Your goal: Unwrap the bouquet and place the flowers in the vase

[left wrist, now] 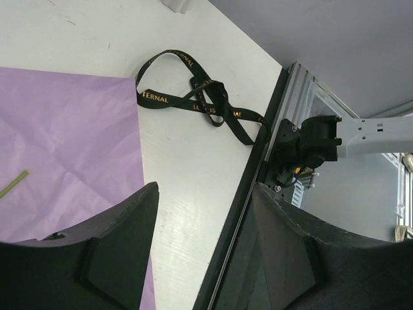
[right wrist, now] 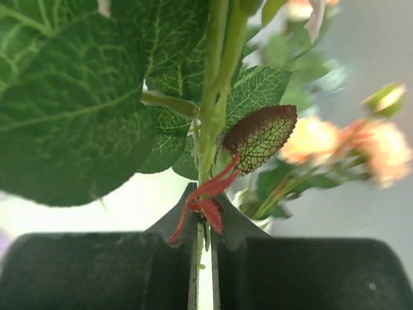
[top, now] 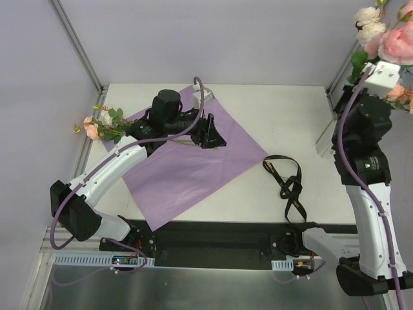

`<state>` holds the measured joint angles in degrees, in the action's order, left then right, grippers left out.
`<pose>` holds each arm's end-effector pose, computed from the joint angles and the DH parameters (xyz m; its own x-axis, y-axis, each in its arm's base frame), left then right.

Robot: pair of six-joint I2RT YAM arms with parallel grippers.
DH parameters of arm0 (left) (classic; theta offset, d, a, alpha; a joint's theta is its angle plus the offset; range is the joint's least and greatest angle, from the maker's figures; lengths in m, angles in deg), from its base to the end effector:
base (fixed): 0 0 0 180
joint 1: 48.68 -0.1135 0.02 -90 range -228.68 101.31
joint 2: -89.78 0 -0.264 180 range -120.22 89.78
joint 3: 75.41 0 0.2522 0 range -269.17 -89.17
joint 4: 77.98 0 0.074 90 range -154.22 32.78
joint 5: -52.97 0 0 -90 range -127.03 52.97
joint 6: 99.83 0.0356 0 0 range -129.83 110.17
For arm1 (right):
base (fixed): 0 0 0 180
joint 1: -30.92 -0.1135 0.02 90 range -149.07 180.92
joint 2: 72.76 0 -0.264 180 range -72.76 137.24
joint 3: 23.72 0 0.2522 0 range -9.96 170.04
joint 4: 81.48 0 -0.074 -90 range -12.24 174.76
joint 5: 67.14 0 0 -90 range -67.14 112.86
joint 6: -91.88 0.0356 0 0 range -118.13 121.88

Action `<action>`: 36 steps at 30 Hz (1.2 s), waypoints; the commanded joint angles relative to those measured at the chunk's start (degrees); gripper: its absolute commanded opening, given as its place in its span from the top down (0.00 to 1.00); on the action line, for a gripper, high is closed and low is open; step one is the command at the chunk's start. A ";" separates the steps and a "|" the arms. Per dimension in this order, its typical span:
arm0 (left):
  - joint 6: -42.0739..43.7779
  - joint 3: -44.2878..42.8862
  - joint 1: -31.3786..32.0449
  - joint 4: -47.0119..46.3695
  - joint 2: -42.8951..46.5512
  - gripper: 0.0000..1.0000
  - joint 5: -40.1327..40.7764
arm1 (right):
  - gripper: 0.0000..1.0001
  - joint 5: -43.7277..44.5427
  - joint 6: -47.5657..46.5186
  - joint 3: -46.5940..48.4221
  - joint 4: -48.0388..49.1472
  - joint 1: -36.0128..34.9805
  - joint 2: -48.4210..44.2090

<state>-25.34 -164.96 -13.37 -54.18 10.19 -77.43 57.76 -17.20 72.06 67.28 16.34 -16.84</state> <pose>0.2469 -0.2031 0.3926 -0.4431 0.0643 -0.8942 0.8668 0.2853 -0.4090 0.1674 0.0225 0.5093 0.0256 -0.2704 -0.9624 0.3697 0.8970 -0.2422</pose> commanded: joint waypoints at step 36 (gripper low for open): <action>0.83 0.12 0.37 0.15 0.58 0.36 -0.64 | 0.99 -3.87 -7.12 5.35 24.59 20.65 18.00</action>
<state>-25.34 -164.85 -13.37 -53.70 10.19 -76.99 54.85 -27.18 79.23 87.61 36.33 1.37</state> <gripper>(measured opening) 0.639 0.071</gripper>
